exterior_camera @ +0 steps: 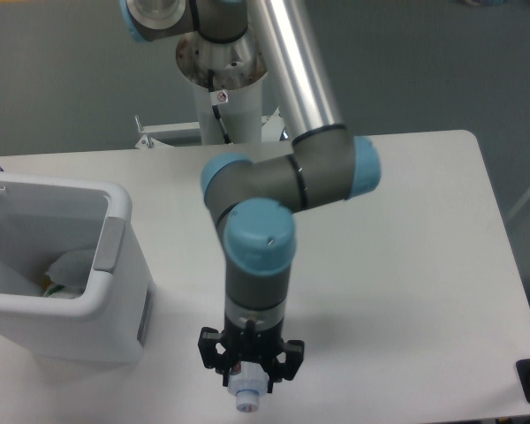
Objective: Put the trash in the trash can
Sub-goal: 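Close the gripper on the bottle cap end and lift the bottle, then carry the bottle over the trash bin and lower it inside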
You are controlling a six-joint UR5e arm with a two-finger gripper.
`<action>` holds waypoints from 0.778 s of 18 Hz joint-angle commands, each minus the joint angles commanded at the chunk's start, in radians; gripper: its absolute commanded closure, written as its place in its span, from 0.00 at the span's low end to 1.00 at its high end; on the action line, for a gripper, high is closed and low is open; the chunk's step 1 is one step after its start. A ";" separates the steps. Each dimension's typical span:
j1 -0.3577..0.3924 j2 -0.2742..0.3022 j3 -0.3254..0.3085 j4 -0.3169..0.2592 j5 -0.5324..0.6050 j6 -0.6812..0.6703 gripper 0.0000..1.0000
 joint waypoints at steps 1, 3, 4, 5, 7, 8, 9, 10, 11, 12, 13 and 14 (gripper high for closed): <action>0.009 0.021 0.009 0.002 -0.055 -0.018 0.85; 0.029 0.051 0.043 0.009 -0.163 -0.069 0.85; 0.037 0.061 0.064 0.009 -0.207 -0.086 0.84; 0.037 0.071 0.080 0.009 -0.246 -0.098 0.84; 0.037 0.103 0.086 0.012 -0.307 -0.124 0.84; 0.034 0.118 0.087 0.021 -0.336 -0.135 0.84; 0.031 0.130 0.087 0.031 -0.365 -0.150 0.84; 0.029 0.146 0.086 0.037 -0.393 -0.167 0.84; 0.023 0.158 0.086 0.043 -0.421 -0.179 0.84; 0.020 0.169 0.086 0.044 -0.442 -0.190 0.84; 0.012 0.178 0.086 0.044 -0.462 -0.199 0.84; -0.006 0.186 0.084 0.044 -0.471 -0.204 0.84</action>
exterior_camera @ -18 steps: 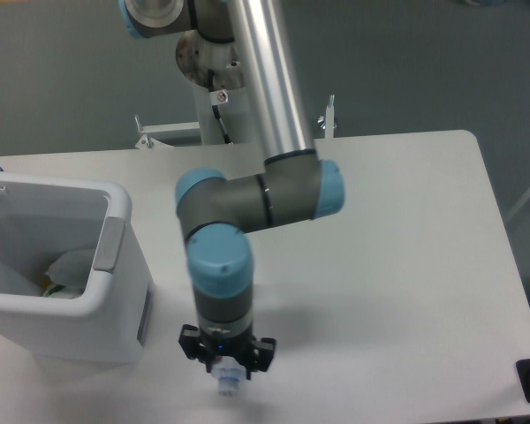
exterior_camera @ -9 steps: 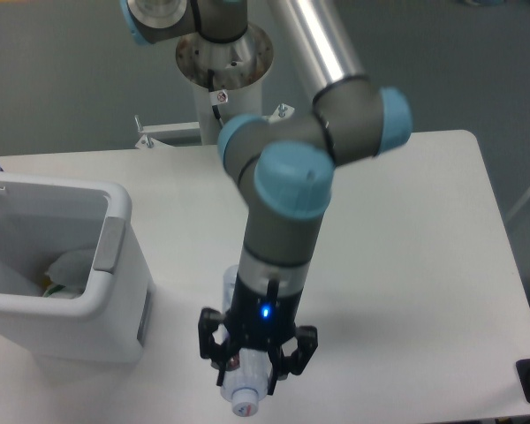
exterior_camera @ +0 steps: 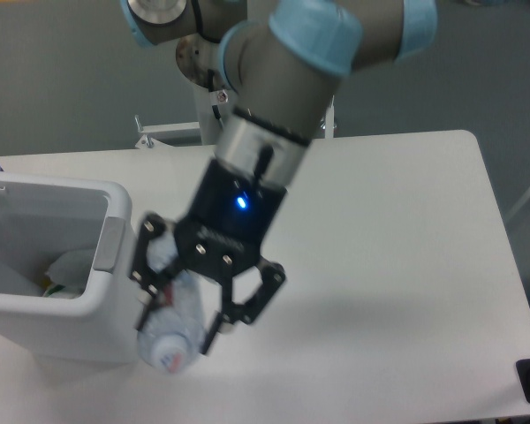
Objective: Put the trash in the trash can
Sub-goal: 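Carry the bottle over the trash bin and lower it inside, then open the gripper to release the bottle into the bin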
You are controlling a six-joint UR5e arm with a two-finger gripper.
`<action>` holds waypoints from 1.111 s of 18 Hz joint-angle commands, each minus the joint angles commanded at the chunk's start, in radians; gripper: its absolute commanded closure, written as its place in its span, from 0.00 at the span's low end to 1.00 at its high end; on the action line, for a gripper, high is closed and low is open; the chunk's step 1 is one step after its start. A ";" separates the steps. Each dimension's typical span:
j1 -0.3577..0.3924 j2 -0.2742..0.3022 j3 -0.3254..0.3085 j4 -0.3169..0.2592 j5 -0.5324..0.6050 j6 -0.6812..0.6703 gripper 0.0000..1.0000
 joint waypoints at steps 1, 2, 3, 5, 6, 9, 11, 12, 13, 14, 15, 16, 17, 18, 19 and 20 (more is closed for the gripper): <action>-0.020 0.002 -0.002 0.000 -0.002 0.000 0.83; -0.038 0.009 -0.009 0.000 -0.002 0.000 0.82; -0.054 0.011 -0.017 0.000 -0.002 -0.002 0.82; -0.084 0.012 -0.043 0.003 -0.002 0.006 0.81; -0.100 0.011 -0.052 0.008 -0.002 0.008 0.81; -0.143 0.014 -0.093 0.015 0.000 0.014 0.80; -0.160 0.018 -0.118 0.029 0.000 0.020 0.76; -0.164 0.018 -0.129 0.041 0.000 0.021 0.67; -0.167 0.018 -0.138 0.054 0.000 0.021 0.56; -0.175 0.018 -0.144 0.060 0.000 0.021 0.46; -0.178 0.018 -0.147 0.060 0.000 0.021 0.21; -0.178 0.020 -0.149 0.060 0.000 0.021 0.07; -0.178 0.020 -0.152 0.060 0.000 0.021 0.06; -0.178 0.023 -0.155 0.060 0.000 0.021 0.02; -0.177 0.023 -0.158 0.060 0.000 0.021 0.00; -0.177 0.023 -0.160 0.060 0.000 0.021 0.00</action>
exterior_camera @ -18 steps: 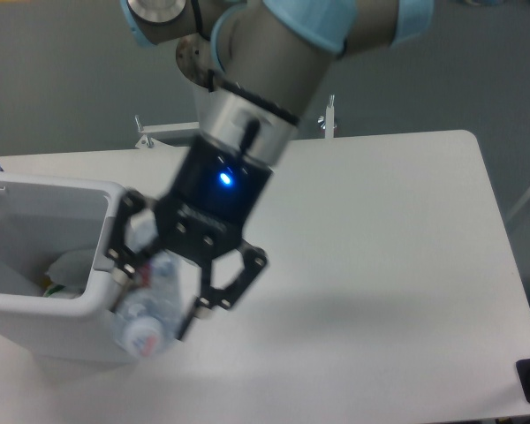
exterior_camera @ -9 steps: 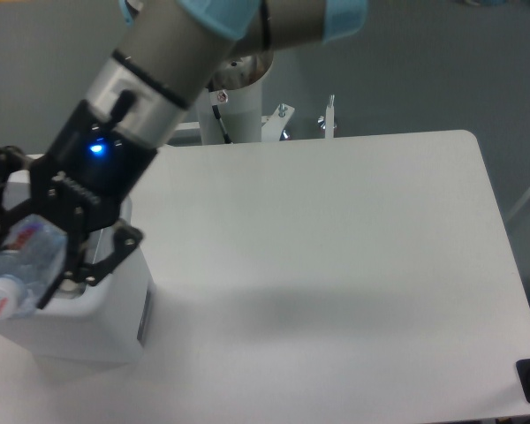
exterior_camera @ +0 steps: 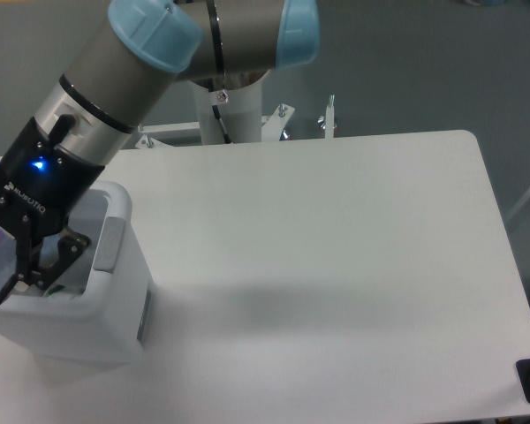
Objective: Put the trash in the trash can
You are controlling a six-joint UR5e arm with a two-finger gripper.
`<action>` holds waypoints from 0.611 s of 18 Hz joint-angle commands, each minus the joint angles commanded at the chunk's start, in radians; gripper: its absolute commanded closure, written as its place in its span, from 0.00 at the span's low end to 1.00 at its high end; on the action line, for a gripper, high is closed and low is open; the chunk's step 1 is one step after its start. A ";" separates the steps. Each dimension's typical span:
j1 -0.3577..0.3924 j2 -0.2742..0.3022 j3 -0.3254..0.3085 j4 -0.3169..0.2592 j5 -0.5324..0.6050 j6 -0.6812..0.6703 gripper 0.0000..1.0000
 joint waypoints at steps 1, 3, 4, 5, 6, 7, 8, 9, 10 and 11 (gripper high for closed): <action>0.003 0.000 0.000 0.000 0.000 0.000 0.00; 0.023 0.000 0.000 0.002 0.002 0.000 0.00; 0.043 0.000 0.000 0.005 0.003 0.000 0.00; 0.070 0.000 0.000 0.005 0.003 0.000 0.00; 0.101 -0.002 0.000 0.005 0.003 -0.002 0.00; 0.133 -0.005 0.000 0.005 0.003 0.000 0.00; 0.167 -0.009 -0.002 0.005 0.005 0.002 0.00; 0.199 -0.014 -0.006 0.005 0.008 0.006 0.00; 0.231 -0.020 -0.020 0.006 0.008 0.020 0.00; 0.265 -0.024 -0.041 0.006 0.008 0.055 0.00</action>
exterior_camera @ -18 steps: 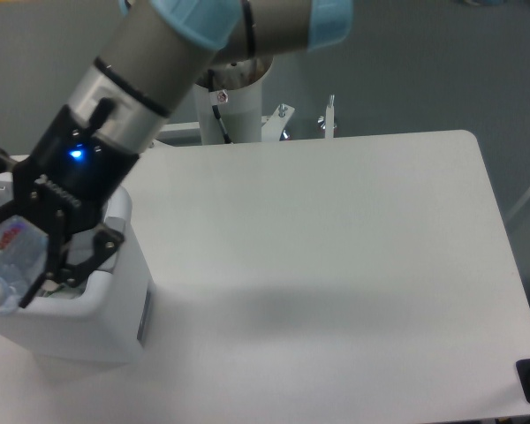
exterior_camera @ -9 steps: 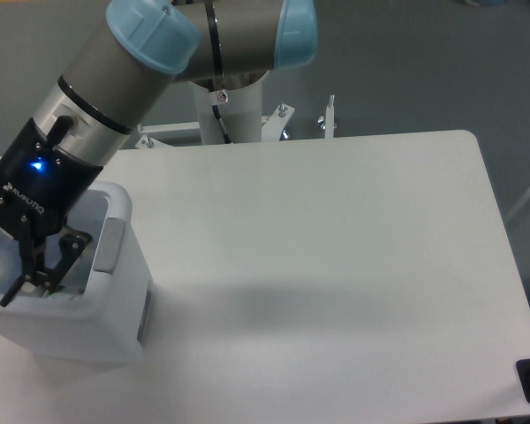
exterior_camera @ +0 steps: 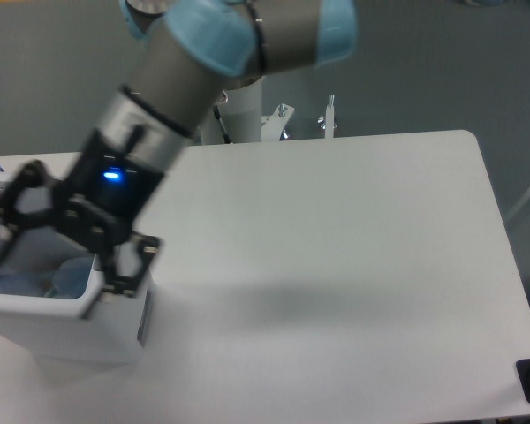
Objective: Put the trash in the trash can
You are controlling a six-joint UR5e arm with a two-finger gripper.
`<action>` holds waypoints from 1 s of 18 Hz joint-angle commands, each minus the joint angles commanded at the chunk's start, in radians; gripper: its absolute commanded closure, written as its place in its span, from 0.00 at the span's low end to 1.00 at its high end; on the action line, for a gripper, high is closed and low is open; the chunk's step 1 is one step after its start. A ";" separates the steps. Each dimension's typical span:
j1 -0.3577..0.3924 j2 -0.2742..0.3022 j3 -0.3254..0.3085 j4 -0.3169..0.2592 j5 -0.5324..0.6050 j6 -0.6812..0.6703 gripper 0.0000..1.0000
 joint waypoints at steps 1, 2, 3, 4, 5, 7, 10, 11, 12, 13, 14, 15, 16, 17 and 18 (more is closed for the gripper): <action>0.034 0.000 -0.028 0.002 0.002 0.049 0.00; 0.061 -0.002 -0.060 0.002 0.002 0.113 0.00; 0.092 -0.002 -0.093 0.002 0.002 0.187 0.00; 0.126 -0.002 -0.129 0.000 0.002 0.257 0.00; 0.152 -0.002 -0.159 -0.002 0.003 0.322 0.00; 0.198 -0.002 -0.207 -0.003 0.008 0.414 0.00; 0.207 0.009 -0.239 -0.006 0.200 0.491 0.00; 0.204 0.014 -0.244 -0.008 0.310 0.512 0.00; 0.197 0.014 -0.249 -0.008 0.427 0.543 0.00; 0.183 0.012 -0.255 -0.011 0.545 0.584 0.00; 0.159 0.009 -0.253 -0.017 0.625 0.632 0.00; 0.143 0.008 -0.253 -0.020 0.668 0.666 0.00; 0.140 0.003 -0.253 -0.021 0.682 0.678 0.00; 0.140 0.002 -0.255 -0.026 0.686 0.681 0.00; 0.138 0.001 -0.256 -0.037 0.698 0.701 0.00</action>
